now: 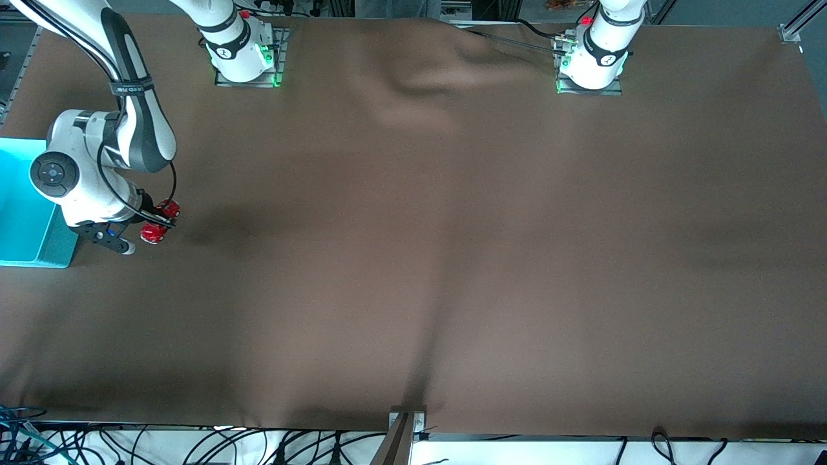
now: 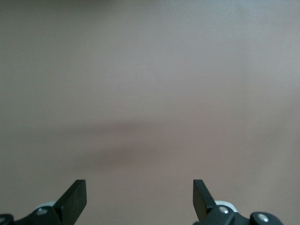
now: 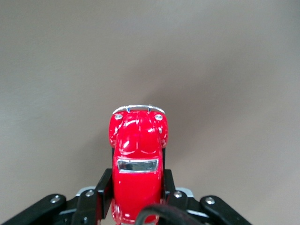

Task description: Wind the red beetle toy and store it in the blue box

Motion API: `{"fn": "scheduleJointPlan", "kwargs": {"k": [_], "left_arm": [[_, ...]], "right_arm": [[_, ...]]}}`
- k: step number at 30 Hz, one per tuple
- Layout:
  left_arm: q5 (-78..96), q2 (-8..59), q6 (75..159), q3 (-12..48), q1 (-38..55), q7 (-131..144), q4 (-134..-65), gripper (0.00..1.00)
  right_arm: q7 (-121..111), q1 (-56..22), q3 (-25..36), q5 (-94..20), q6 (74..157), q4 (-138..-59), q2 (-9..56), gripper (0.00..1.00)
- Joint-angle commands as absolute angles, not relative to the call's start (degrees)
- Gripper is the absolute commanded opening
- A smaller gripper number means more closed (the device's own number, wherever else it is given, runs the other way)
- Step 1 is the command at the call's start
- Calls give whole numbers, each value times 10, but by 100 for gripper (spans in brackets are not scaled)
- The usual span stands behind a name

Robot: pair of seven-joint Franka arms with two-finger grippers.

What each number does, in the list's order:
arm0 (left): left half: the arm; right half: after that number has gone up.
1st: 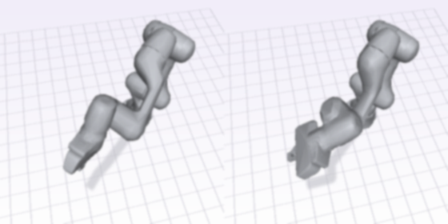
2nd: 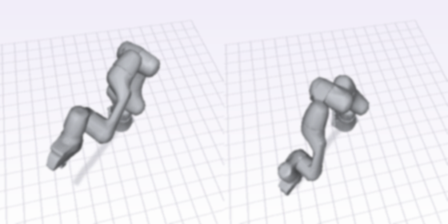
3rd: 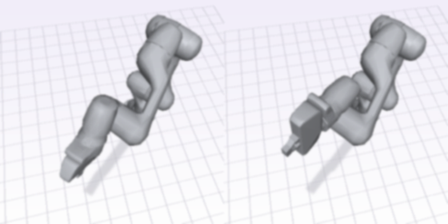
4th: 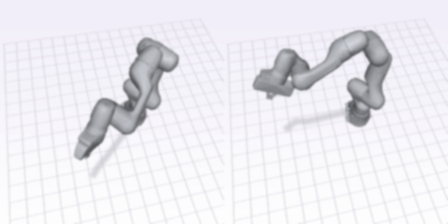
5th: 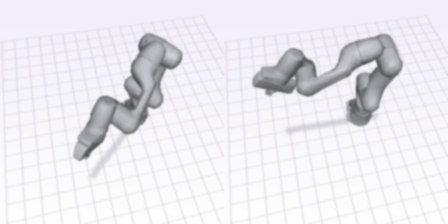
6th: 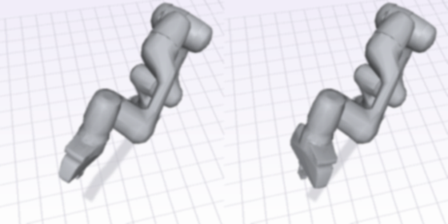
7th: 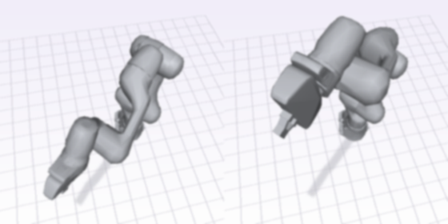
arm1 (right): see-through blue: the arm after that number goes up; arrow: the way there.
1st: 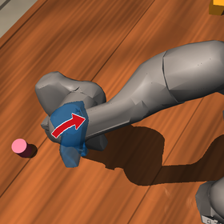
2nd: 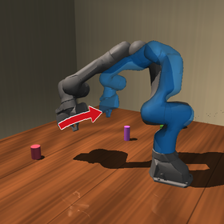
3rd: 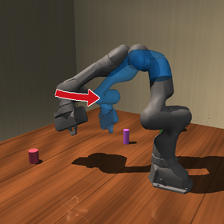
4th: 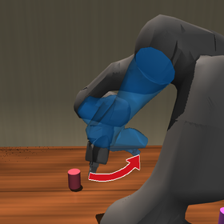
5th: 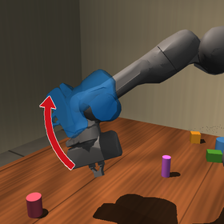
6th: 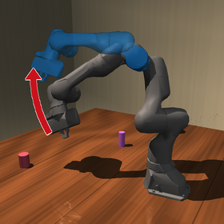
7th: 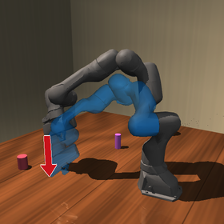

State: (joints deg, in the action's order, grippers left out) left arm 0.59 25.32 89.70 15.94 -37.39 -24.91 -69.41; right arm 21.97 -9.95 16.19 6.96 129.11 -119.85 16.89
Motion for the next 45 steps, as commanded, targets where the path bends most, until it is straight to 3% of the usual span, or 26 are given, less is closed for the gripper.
{"fn": "scheduleJointPlan", "kwargs": {"k": [1, 17, 32, 45], "left_arm": [[24, 249, 889, 163, -379, -263, -696, 100], [29, 250, 889, 162, -383, -273, -700, 100], [29, 252, 890, 161, -381, -275, -700, 100], [29, 251, 890, 161, -382, -277, -700, 100]], "right_arm": [[141, -97, 192, 95, 1282, -1189, 160, 0], [-63, -58, 270, 100, 1283, -1169, 162, 0], [-238, 60, 270, 101, 1283, -1126, 170, 0], [-352, 141, 261, 94, 1292, -1088, 215, 0]]}}
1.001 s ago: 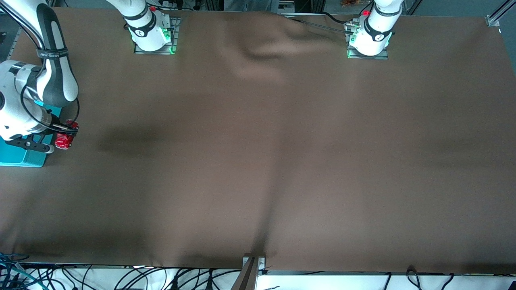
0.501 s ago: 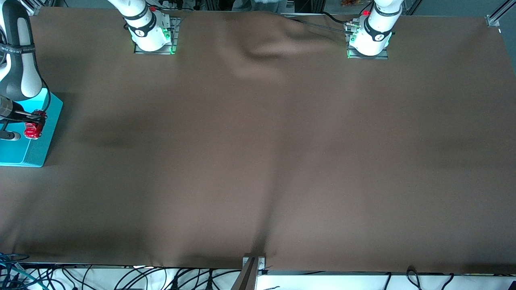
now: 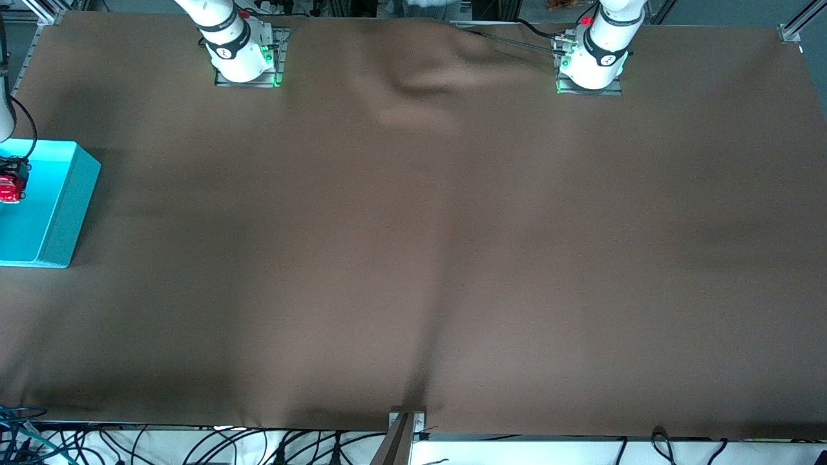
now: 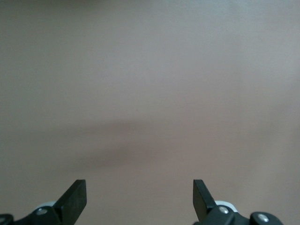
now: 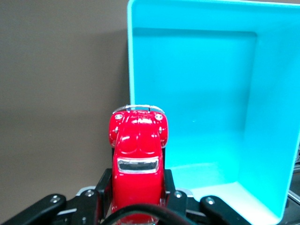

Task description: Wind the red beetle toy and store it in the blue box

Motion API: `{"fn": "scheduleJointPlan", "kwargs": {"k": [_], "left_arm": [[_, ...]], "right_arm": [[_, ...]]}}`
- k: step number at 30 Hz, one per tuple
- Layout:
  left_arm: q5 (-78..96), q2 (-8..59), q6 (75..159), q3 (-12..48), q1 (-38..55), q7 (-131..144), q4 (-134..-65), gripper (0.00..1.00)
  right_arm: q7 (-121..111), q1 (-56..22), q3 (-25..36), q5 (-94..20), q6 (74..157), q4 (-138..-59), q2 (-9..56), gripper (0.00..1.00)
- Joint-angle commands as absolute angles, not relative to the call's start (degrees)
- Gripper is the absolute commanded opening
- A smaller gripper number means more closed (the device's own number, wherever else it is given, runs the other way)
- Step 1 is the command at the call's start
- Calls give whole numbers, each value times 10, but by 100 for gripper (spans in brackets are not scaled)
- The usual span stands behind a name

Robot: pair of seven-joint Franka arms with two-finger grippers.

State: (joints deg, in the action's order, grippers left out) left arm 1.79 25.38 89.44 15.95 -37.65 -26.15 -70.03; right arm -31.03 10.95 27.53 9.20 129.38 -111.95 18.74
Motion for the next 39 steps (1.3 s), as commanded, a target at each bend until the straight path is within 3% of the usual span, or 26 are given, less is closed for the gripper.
{"fn": "scheduleJointPlan", "kwargs": {"k": [1, 13, 33, 34, 35, 38, 39], "left_arm": [[29, 252, 890, 161, -382, -277, -700, 100], [29, 251, 890, 161, -382, -277, -700, 100], [28, 251, 890, 160, -383, -285, -700, 100], [28, 252, 890, 160, -383, -284, -700, 100], [29, 252, 890, 160, -383, -284, -700, 100], [29, 251, 890, 160, -383, -284, -700, 100], [29, 251, 890, 160, -383, -284, -700, 100]], "right_arm": [[-364, 149, 258, 93, 1293, -1082, 221, 0], [-470, 214, 242, 28, 1339, -1034, 306, 0], [-489, 261, 214, 6, 1412, -1036, 366, 0], [-489, 261, 213, 6, 1412, -1036, 366, 5], [-489, 261, 213, 6, 1412, -1036, 366, 17], [-488, 261, 212, 6, 1412, -1036, 366, 71], [-488, 261, 212, 6, 1412, -1036, 366, 73]]}}
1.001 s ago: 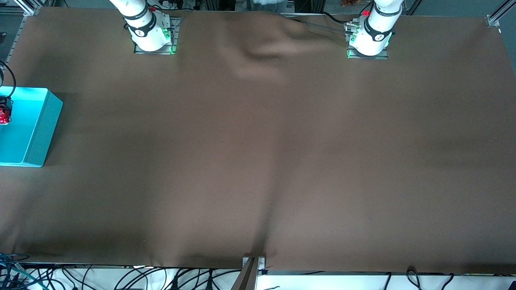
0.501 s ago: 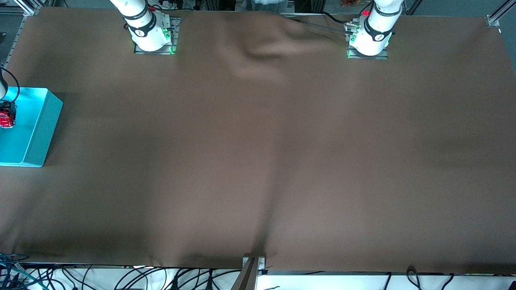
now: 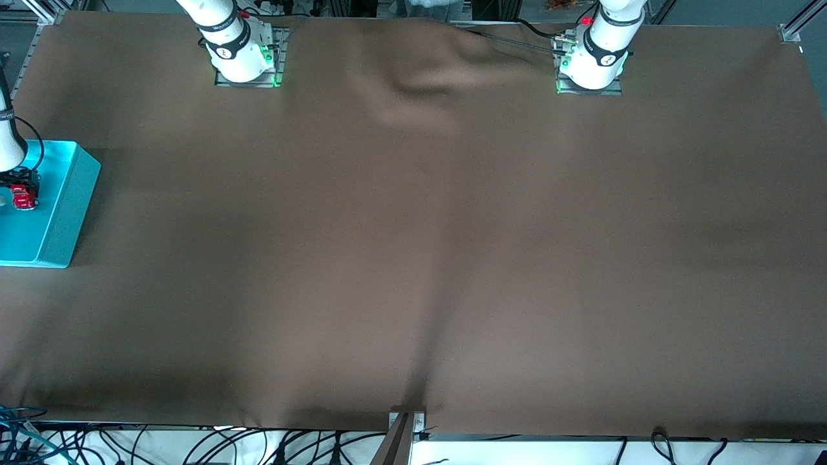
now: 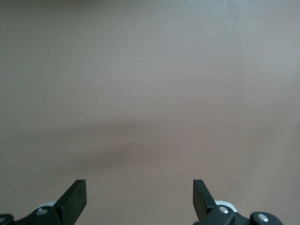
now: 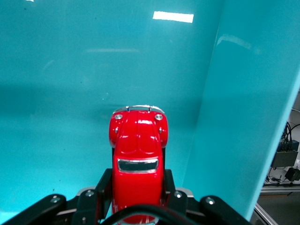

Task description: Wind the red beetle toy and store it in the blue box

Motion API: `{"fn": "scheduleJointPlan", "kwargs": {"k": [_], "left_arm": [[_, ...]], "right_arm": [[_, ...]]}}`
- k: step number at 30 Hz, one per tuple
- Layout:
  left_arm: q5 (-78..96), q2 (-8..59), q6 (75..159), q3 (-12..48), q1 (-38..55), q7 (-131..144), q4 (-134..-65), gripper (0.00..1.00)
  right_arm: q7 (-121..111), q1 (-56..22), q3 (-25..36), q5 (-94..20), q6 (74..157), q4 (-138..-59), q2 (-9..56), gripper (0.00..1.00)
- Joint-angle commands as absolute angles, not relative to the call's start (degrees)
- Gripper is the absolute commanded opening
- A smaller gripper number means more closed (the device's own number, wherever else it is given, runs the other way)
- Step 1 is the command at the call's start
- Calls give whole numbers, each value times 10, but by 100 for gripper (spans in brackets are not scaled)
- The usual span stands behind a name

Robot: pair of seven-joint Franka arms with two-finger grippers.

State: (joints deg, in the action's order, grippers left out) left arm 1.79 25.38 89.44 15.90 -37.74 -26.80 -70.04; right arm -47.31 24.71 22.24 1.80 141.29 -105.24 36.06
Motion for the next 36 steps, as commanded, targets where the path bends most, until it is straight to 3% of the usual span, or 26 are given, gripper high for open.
{"fn": "scheduleJointPlan", "kwargs": {"k": [1, 10, 17, 29, 36], "left_arm": [[28, 251, 890, 160, -383, -284, -700, 100], [29, 251, 890, 160, -383, -284, -700, 100], [28, 251, 890, 160, -383, -285, -700, 100], [28, 251, 890, 160, -383, -285, -700, 100], [28, 251, 890, 160, -383, -285, -700, 100]], "right_arm": [[-488, 261, 210, 6, 1412, -1036, 366, 73], [-488, 260, 209, -5, 1412, -1036, 367, 79], [-487, 260, 200, -5, 1406, -1034, 359, 100], [-480, 258, 188, -5, 1369, -1030, 333, 100], [-466, 255, 178, -5, 1251, -962, 323, 100]]}}
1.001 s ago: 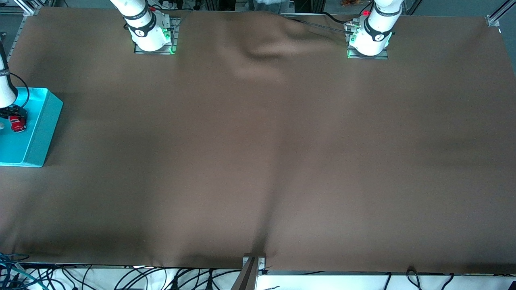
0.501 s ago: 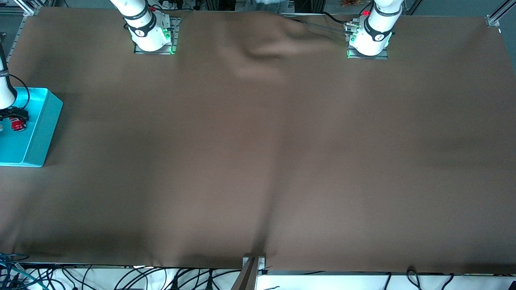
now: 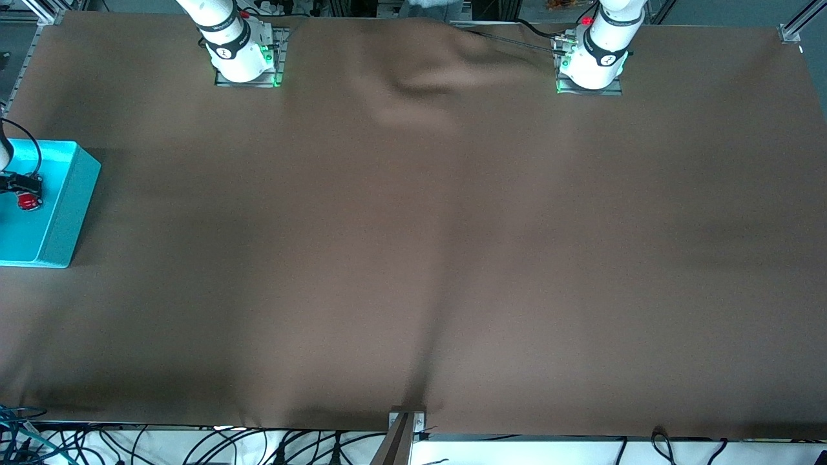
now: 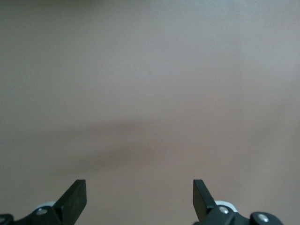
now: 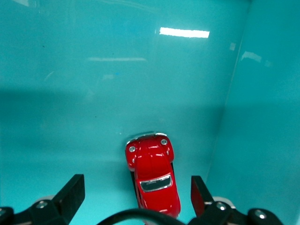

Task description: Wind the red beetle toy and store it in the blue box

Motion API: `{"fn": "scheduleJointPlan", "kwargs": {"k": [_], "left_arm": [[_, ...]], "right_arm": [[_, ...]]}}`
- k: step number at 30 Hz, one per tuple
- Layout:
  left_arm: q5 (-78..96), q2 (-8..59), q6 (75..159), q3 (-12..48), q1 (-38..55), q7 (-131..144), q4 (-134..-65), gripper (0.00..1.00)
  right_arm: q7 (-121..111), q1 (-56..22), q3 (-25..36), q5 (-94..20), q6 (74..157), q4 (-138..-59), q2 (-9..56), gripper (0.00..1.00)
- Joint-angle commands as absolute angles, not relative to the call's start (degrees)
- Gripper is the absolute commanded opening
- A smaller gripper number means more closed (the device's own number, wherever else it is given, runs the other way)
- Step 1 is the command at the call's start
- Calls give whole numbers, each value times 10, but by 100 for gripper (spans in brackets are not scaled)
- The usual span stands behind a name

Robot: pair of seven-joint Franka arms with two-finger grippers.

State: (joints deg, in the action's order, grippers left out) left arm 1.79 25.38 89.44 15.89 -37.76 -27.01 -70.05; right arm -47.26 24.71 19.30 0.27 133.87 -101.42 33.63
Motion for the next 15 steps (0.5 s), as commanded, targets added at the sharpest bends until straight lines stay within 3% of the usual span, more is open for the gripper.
{"fn": "scheduleJointPlan", "kwargs": {"k": [1, 15], "left_arm": [[28, 251, 890, 160, -383, -285, -700, 100], [28, 251, 890, 160, -384, -284, -700, 100]], "right_arm": [[-461, 256, 178, -5, 1228, -948, 323, 100], [-456, 243, 171, -4, 1108, -895, 307, 100]]}}
